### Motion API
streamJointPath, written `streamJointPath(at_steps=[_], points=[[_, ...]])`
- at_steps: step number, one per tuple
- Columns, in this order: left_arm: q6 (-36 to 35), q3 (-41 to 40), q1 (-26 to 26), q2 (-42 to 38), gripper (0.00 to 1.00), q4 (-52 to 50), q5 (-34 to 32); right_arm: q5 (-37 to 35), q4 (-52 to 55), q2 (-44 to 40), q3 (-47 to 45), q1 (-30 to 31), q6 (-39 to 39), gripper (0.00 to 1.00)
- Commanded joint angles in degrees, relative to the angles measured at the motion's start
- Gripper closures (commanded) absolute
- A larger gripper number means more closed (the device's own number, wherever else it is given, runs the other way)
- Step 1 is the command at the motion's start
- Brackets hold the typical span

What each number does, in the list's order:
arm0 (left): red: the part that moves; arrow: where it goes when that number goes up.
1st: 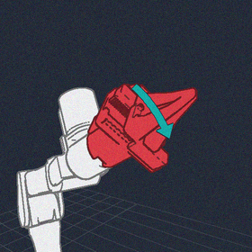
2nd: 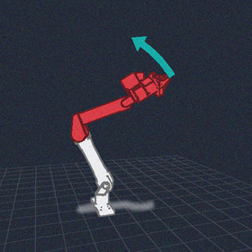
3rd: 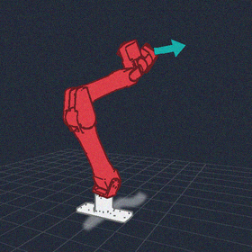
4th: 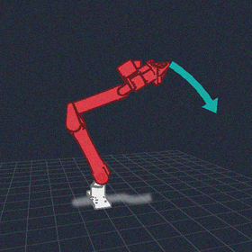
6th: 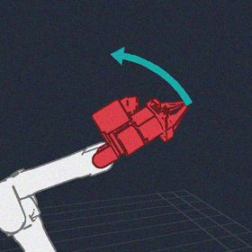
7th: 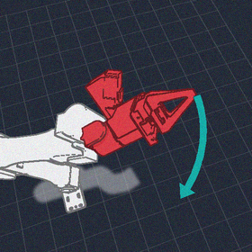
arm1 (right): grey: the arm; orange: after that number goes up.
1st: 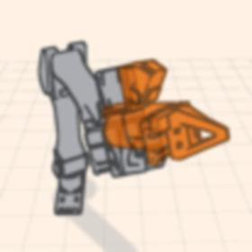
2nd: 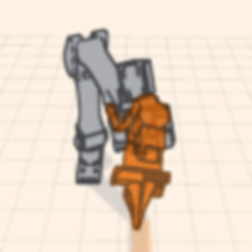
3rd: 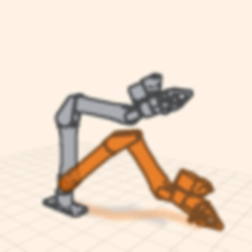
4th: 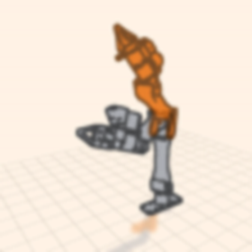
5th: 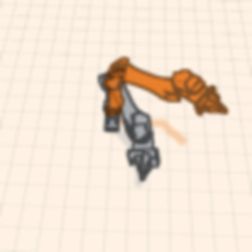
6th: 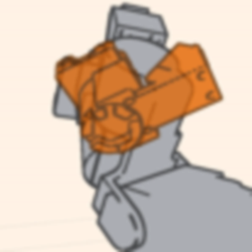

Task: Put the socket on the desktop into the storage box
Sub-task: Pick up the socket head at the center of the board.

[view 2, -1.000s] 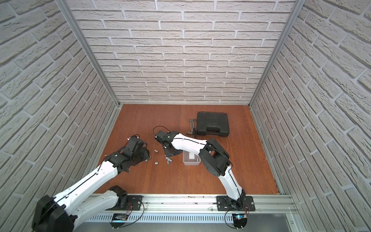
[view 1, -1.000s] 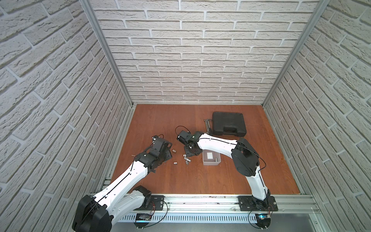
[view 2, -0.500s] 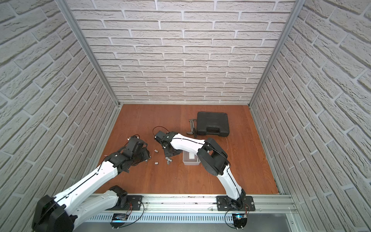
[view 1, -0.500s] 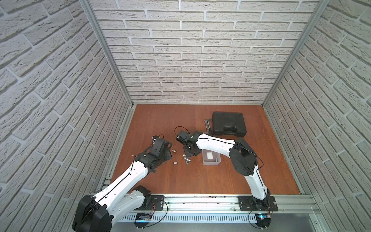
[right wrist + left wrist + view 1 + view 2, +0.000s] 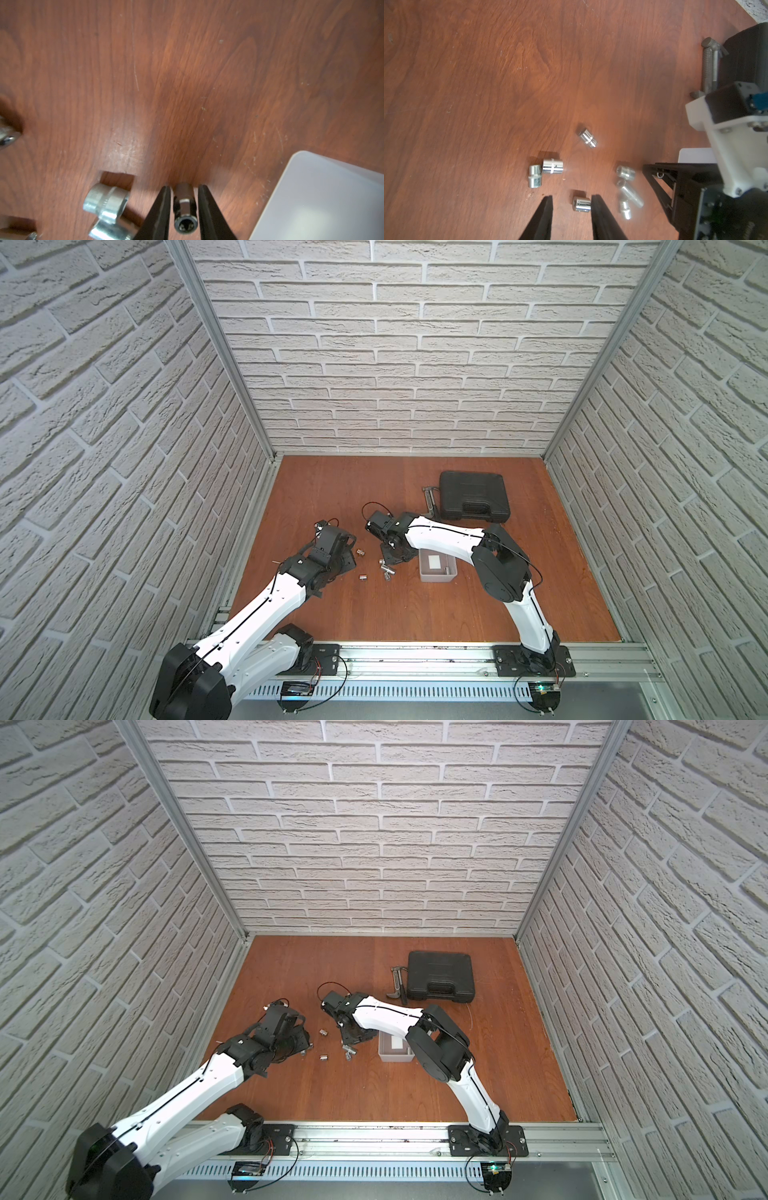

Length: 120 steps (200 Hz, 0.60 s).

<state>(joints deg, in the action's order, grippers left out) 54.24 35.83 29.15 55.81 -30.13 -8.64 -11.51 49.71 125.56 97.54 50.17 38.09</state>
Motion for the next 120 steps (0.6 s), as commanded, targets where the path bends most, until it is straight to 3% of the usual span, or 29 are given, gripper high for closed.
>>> streamJointPath(at_steps=[1, 50, 82, 120], points=[[0.16, -1.12, -0.47, 0.23, 0.63, 1.36, -0.07, 0.04, -0.65, 0.29, 0.2, -0.25, -0.29, 0.75], [0.54, -1.4, -0.42, 0.85, 0.63, 2.19, 0.11, 0.7, -1.44, 0.04, -0.7, -0.25, 0.06, 0.8], [0.64, -1.48, -0.46, 1.54, 0.63, 3.1, 0.72, 1.13, -2.09, -0.07, -1.32, -0.25, 0.12, 0.9], [0.6, -1.84, -0.37, 2.93, 0.53, 5.36, 2.2, 1.1, -3.59, -1.73, -2.94, -0.16, -0.03, 0.98]])
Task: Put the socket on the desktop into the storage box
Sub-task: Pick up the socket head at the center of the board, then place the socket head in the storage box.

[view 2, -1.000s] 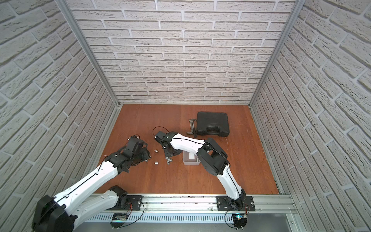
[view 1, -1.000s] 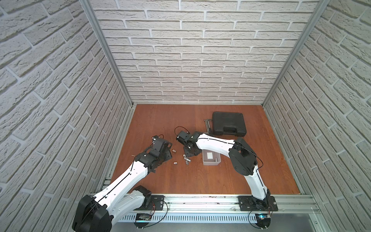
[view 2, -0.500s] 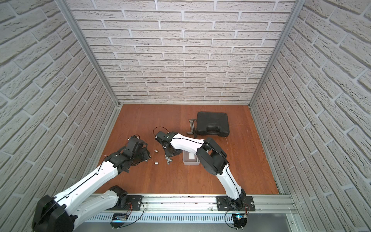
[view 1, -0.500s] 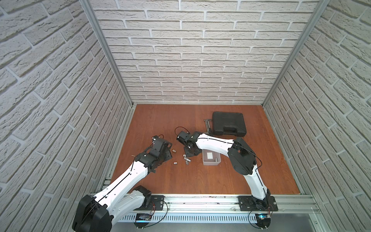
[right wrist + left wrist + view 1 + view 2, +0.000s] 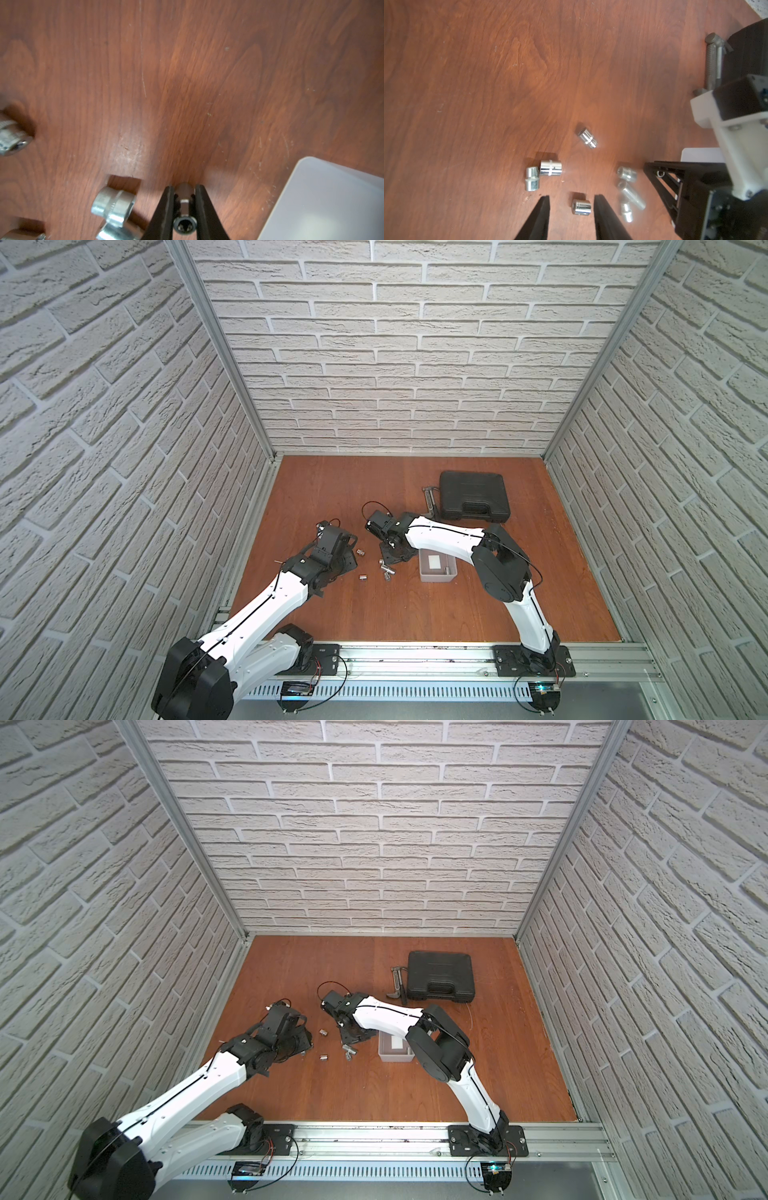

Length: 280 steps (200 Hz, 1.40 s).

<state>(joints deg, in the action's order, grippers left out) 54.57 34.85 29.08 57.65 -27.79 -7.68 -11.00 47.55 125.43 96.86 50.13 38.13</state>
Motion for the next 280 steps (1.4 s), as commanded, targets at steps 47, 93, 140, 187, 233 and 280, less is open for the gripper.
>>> streamJointPath(at_steps=[47, 93, 140, 187, 233, 280], points=[[-0.69, 3.44, 2.67, 5.5, 0.32, 3.07, -0.54, -0.13, -3.2, -5.86, -4.33, 0.06, 0.28, 0.98], [-3.21, 9.18, 6.87, 11.27, 0.32, 2.81, -4.9, -0.97, -4.52, -10.81, -5.76, 0.14, 0.3, 0.98], [-5.17, 5.65, 6.38, 7.33, 0.33, 9.26, -2.13, -3.23, -6.88, -17.56, -6.04, 0.06, -0.71, 0.98], [0.26, -3.22, 5.56, -0.48, 0.38, 13.89, 4.57, 0.61, -18.94, -23.0, -12.5, -0.64, 0.35, 0.98], [-3.21, -4.41, 3.55, -9.92, 0.43, 9.05, 7.79, 3.81, -39.03, -28.67, -25.2, -0.82, 5.53, 0.98], [-5.78, -4.33, 1.2, -18.79, 0.46, 2.51, 9.54, 6.99, -51.42, -32.87, -33.88, -0.83, 8.57, 0.98]])
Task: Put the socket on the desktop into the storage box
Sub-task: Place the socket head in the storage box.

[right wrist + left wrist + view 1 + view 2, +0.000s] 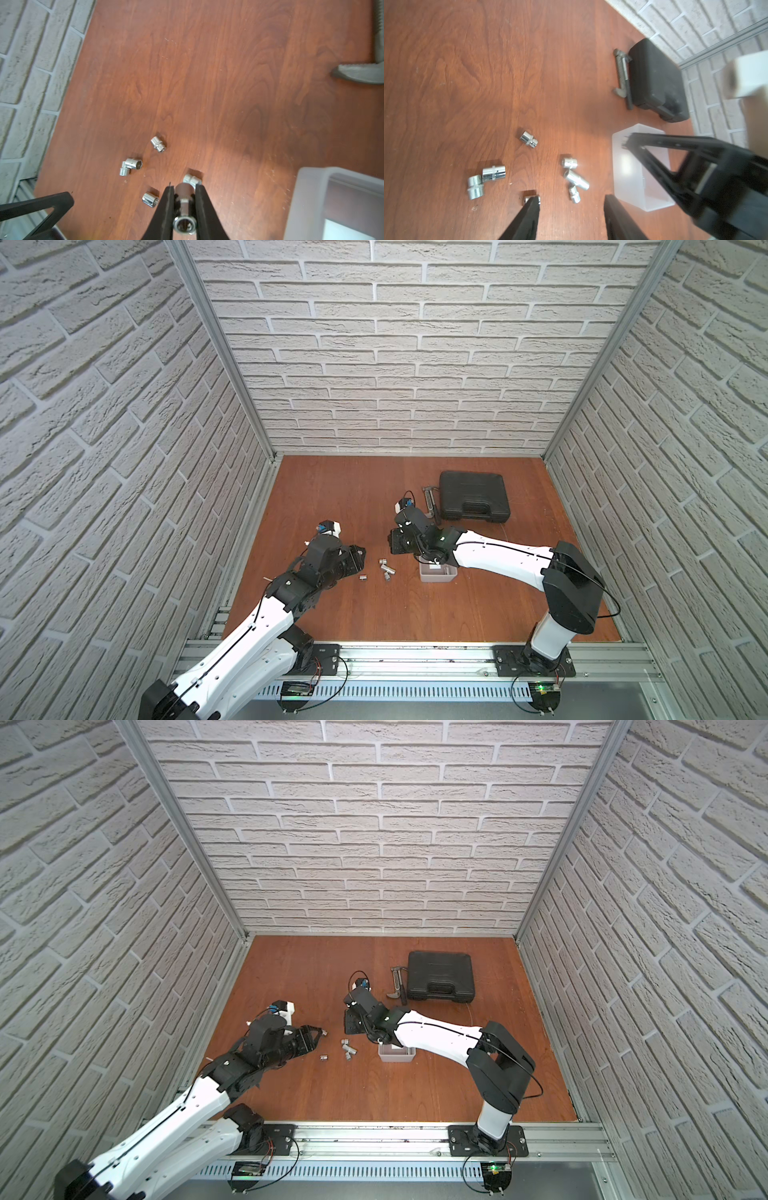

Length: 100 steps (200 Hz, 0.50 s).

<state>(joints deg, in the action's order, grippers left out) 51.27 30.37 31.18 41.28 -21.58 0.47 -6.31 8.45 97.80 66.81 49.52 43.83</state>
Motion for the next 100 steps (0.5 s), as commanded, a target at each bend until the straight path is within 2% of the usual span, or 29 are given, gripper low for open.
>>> streamJointPath(at_steps=[1, 27, 46, 70, 100], points=[[-2.57, 0.14, -0.92, -2.56, 0.46, -3.71, 1.38, 2.32, -12.49, -5.38, -4.03, -0.22, 2.9, 0.98], [-3.79, -1.09, -1.36, -3.72, 0.48, -1.52, 1.73, 2.75, -9.65, -9.98, -6.94, -0.45, 4.51, 0.98], [-3.37, -3.57, -1.3, -4.91, 0.5, 1.94, 0.94, 2.55, 0.34, -12.99, -5.8, -1.32, 4.56, 0.98], [0.86, -6.55, -1.38, -6.54, 0.52, 3.91, -1.21, 1.41, 12.51, -16.69, -4.05, -3.66, 1.19, 0.98], [5.12, -9.22, -1.01, -10.14, 0.53, 3.65, -0.72, 4.81, 13.5, -21.21, -7.58, -7.4, 0.77, 0.98]])
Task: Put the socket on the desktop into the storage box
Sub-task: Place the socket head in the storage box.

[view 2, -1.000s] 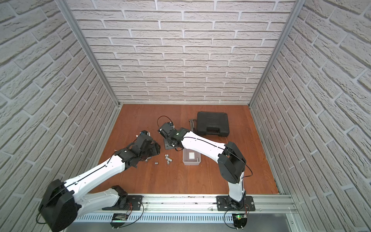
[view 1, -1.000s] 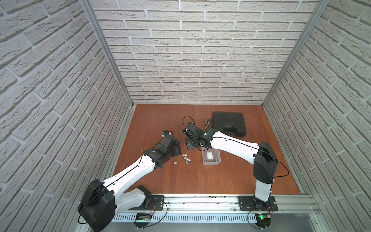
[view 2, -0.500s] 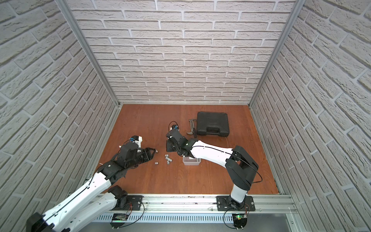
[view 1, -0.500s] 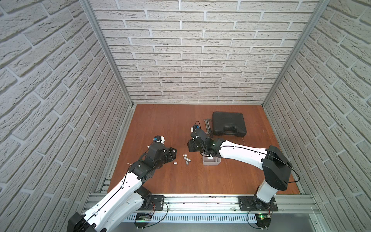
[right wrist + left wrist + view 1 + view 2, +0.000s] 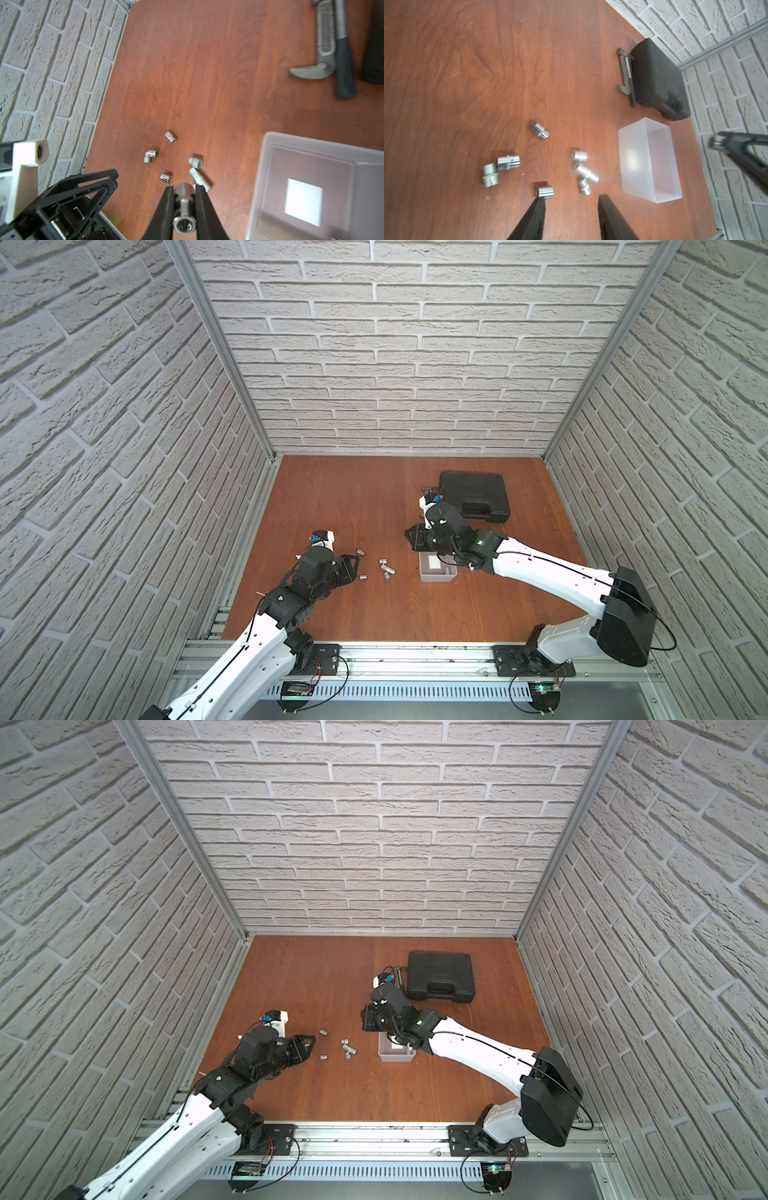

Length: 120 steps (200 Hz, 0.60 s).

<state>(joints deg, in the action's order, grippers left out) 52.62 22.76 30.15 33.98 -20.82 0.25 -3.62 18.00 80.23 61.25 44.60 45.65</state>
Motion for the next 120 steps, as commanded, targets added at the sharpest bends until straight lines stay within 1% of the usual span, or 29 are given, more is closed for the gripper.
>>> streamJointPath(at_steps=[1, 20, 31, 48, 63, 84, 105, 120], points=[[3.78, -1.6, -0.04, -2.9, 0.53, 2.76, -0.51, 2.26, 3.7, -3.83, -2.24, -2.58, -0.98, 0.98], [2.86, 0.02, -0.07, -4.56, 0.51, -2.14, 0.01, 5.35, -1.37, -7.34, -7.11, -4.06, 0.85, 0.98], [1.66, 1.68, -0.06, -4.87, 0.51, -5.46, 0.21, 5.51, -2.44, -9.12, -9.01, -4.64, 2.04, 0.98], [0.13, 4.13, -0.17, -4.51, 0.5, -9.76, 0.88, 3.71, 1.42, -10.88, -9.04, -5.49, 3.92, 0.98], [-0.59, 5.18, -0.17, -4.35, 0.51, -12.23, 1.61, 2.83, 5.71, -12.42, -8.21, -6.01, 3.72, 0.98], [0.51, 2.89, -0.18, -5.96, 0.5, -11.76, 2.12, 1.21, 9.24, -15.26, -8.66, -6.44, 3.63, 0.98], [2.71, 0.36, -0.2, -7.8, 0.49, -9.13, 2.04, 1.33, 11.8, -16.96, -8.7, -7.32, 3.43, 0.98], [3.36, -0.35, -0.14, -7.22, 0.47, -6.75, 1.95, 1.33, 13.02, -17.59, -8.61, -7.67, 2.72, 0.98]])
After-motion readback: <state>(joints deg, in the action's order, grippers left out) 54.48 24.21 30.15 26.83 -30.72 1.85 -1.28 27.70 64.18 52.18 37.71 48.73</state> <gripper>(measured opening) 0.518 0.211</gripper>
